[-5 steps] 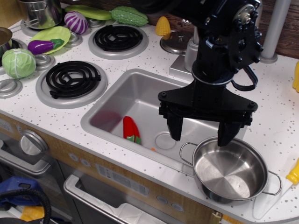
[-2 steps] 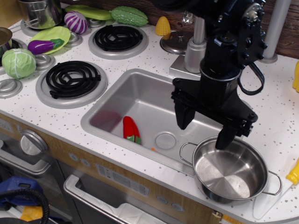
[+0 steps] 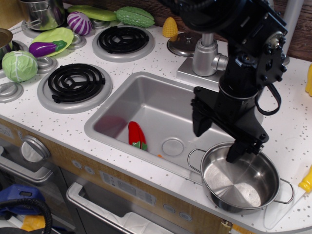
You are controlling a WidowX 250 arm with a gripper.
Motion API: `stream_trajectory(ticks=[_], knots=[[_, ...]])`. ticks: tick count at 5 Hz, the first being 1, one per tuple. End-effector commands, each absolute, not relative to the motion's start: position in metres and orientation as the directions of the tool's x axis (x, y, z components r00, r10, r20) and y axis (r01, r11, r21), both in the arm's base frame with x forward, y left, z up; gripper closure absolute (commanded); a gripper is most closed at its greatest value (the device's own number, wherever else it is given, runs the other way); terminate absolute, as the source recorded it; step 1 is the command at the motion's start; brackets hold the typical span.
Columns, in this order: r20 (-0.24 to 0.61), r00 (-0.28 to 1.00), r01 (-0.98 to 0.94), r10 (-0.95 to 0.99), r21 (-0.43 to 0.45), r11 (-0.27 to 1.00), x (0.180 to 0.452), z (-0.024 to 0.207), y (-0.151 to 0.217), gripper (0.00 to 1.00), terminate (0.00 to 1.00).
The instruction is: Put pan in sink
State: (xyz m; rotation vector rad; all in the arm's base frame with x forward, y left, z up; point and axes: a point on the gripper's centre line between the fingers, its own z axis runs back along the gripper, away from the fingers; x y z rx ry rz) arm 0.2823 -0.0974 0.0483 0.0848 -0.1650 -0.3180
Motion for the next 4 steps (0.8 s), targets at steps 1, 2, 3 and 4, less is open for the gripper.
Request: stream_trajectory(ticks=[1,2,3,4], knots=[[0.226,0.909,0.342,-0.35,0.073,0.937,0.301,0.042,-0.097,0.0,0.0],[0.233,0.909,0.342,-0.347,0.062,0.938,0.303,0.035,-0.102,0.0,0.0],[0.242,0.904,0.352,-0.351,0.042,0.935,0.304,0.028,-0.102,0.0,0.0],[0.25,0.905,0.346,-0.343,0.032,0.938,0.303,0.022,-0.105,1.0,0.0]])
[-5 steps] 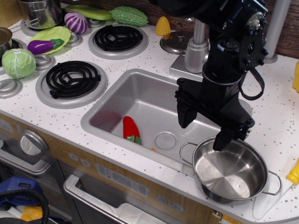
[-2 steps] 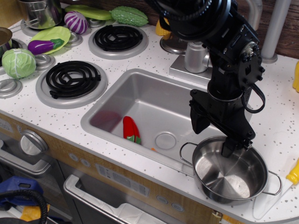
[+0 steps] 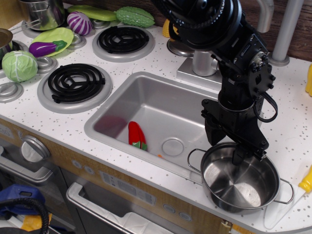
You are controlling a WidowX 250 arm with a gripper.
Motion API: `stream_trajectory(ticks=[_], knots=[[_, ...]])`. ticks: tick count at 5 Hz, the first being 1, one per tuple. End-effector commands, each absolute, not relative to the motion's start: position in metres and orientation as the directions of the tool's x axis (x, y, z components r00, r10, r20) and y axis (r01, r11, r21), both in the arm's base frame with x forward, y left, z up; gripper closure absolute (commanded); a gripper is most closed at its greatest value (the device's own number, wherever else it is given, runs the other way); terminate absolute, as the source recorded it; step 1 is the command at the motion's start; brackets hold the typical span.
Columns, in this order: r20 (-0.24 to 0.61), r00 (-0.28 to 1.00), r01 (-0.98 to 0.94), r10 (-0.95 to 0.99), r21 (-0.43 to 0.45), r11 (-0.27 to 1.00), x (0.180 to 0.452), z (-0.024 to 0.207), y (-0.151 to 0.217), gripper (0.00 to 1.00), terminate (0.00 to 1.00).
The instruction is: Put pan in sink
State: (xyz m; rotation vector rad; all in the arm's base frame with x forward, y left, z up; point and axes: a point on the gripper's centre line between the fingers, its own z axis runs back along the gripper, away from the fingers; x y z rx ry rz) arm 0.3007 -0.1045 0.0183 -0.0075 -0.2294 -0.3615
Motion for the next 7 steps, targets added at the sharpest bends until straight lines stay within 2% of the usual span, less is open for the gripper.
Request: stream_trajectory(ticks=[1,2,3,5,7], knots=[[0.243,0.905,0.355,-0.35,0.024,0.934,0.304,0.023,-0.101,1.0,0.0],[0.241,0.906,0.353,-0.348,0.022,0.935,0.304,0.023,-0.099,1.0,0.0],[0.214,0.899,0.38,-0.382,0.049,0.924,0.308,0.033,-0.077,1.0,0.0],[0.162,0.855,0.475,-0.492,0.133,0.87,0.326,0.055,-0.005,1.0,0.0],[0.272,0.804,0.486,-0.529,0.212,0.848,0.36,0.018,0.028,1.0,0.0]])
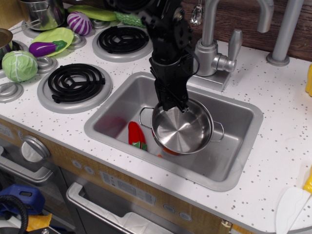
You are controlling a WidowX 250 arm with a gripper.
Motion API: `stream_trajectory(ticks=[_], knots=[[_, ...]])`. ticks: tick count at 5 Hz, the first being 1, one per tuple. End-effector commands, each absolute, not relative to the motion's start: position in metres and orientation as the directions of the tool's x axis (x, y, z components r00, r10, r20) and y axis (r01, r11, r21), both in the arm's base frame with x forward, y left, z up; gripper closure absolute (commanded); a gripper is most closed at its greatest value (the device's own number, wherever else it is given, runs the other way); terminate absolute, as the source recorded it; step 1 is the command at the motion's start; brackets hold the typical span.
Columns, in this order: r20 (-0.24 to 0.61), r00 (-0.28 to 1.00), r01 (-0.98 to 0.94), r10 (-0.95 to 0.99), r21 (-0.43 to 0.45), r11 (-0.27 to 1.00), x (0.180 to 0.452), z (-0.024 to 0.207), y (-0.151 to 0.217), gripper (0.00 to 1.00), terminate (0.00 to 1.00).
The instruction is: Put pan in sink
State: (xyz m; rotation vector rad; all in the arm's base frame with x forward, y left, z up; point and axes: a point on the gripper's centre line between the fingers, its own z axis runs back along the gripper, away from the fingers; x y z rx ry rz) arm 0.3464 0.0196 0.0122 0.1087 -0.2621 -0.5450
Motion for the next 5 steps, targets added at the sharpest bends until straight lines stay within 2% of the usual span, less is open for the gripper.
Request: stream_trajectory(ticks=[1,2,4,5], knots=[[0.325,0.791,0.463,-0.518,0.234,0.855,0.365,0.001,0.025,1.0,0.0],[0.388,0.769,0.443,-0.509,0.251,0.861,0.365,-0.019,0.02,0.0,0.0],[0.405,0.768,0.425,-0.497,0.259,0.868,0.361,-0.023,0.018,0.0,0.0],[0.405,0.768,0.425,-0.497,0.259,0.868,0.361,-0.023,0.018,0.0,1.0]])
